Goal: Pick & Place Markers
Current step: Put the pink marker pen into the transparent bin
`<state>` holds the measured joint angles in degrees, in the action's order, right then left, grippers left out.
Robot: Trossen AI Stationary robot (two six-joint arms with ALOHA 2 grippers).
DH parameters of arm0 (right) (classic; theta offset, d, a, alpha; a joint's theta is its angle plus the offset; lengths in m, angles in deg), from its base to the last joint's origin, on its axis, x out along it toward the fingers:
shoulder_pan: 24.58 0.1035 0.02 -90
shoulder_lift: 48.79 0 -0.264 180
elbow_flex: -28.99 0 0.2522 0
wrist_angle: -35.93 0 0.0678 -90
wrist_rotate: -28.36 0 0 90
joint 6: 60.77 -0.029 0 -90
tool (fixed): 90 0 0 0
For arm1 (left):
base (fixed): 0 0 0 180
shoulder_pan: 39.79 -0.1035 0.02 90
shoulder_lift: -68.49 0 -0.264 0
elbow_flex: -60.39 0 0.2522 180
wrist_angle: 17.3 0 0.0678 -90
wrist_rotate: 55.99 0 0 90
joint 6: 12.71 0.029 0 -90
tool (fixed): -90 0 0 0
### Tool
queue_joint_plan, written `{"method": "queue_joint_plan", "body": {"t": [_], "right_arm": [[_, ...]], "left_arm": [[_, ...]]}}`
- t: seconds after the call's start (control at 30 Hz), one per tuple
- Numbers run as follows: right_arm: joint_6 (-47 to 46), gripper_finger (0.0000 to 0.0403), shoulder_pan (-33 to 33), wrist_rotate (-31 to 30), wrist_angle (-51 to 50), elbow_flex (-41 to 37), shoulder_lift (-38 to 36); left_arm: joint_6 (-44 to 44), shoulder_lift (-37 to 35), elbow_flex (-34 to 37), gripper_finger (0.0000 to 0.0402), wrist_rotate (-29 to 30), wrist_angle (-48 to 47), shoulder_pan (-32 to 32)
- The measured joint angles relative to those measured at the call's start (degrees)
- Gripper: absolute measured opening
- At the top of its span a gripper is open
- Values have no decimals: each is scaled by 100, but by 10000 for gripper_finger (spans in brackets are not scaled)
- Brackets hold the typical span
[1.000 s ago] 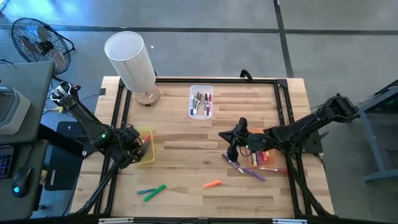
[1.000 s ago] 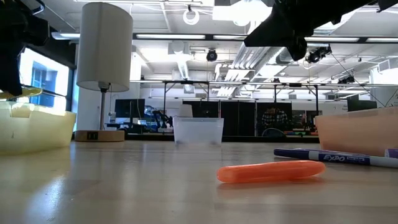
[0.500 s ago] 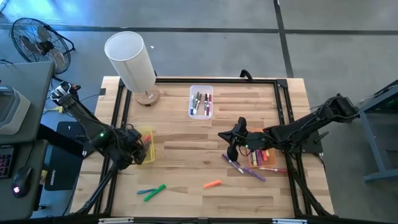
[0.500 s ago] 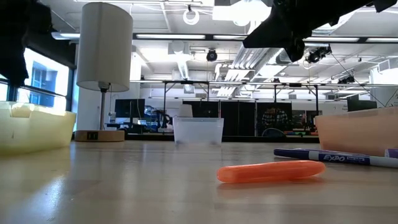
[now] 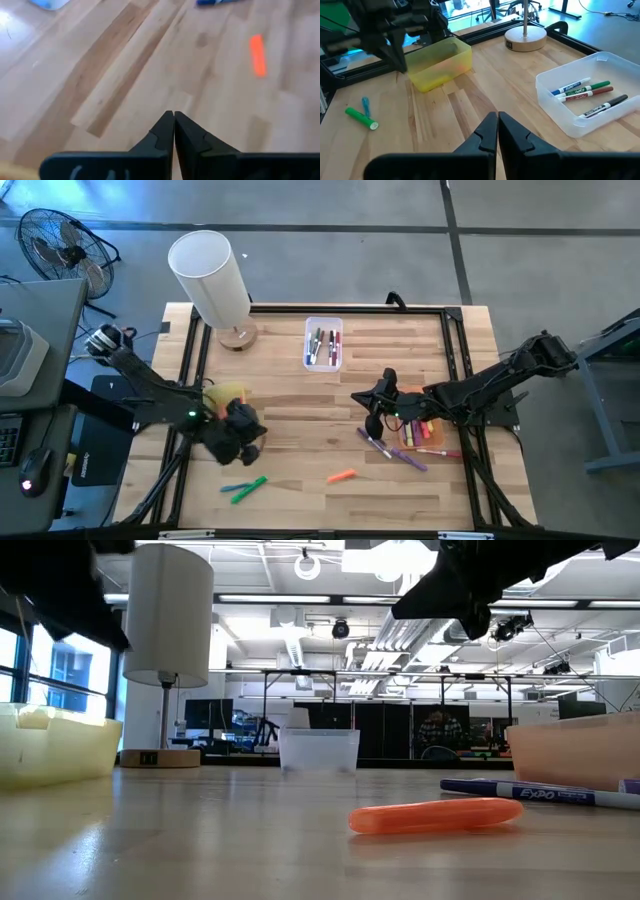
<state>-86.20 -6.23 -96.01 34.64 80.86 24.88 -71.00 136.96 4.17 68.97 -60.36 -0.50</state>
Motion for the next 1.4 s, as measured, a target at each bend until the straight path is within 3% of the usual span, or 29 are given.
{"method": "queue_joint_plan", "body": {"t": [0.17, 0.33, 0.5, 0.6, 0.83, 1.07, 1.2, 1.4], "right_arm": [[2, 7, 0, 27, -15, 2, 0], [-28, 8, 0, -3, -19, 5, 0], [-259, 1, 77, 70, -210, 46, 0], [-749, 0, 314, 9, -1310, 416, 8], [-2600, 0, 1065, -185, -4872, 2074, 493], [-3774, 0, 1697, 1033, -7703, 3519, 1571], [-4303, 0, 2244, 1697, -8241, 3641, 1837], [-5631, 0, 3277, 2104, -8168, 3250, 1815]], "left_arm": [[1164, 857, 0, 4, -793, 770, -962], [2981, 1550, 0, 1, -1663, 1622, -1878], [4120, 1779, 2, 1, -1748, 2113, -2414], [4552, 1755, -2, 1, -1795, 2297, -2545], [5017, 1490, 101, 0, -1752, 2278, -2593], [5033, 870, 578, 0, -1454, 2267, -2702], [4880, 421, 844, 0, -1469, 2331, -2904], [4794, 271, 935, 0, -1592, 2374, -2995]]}}
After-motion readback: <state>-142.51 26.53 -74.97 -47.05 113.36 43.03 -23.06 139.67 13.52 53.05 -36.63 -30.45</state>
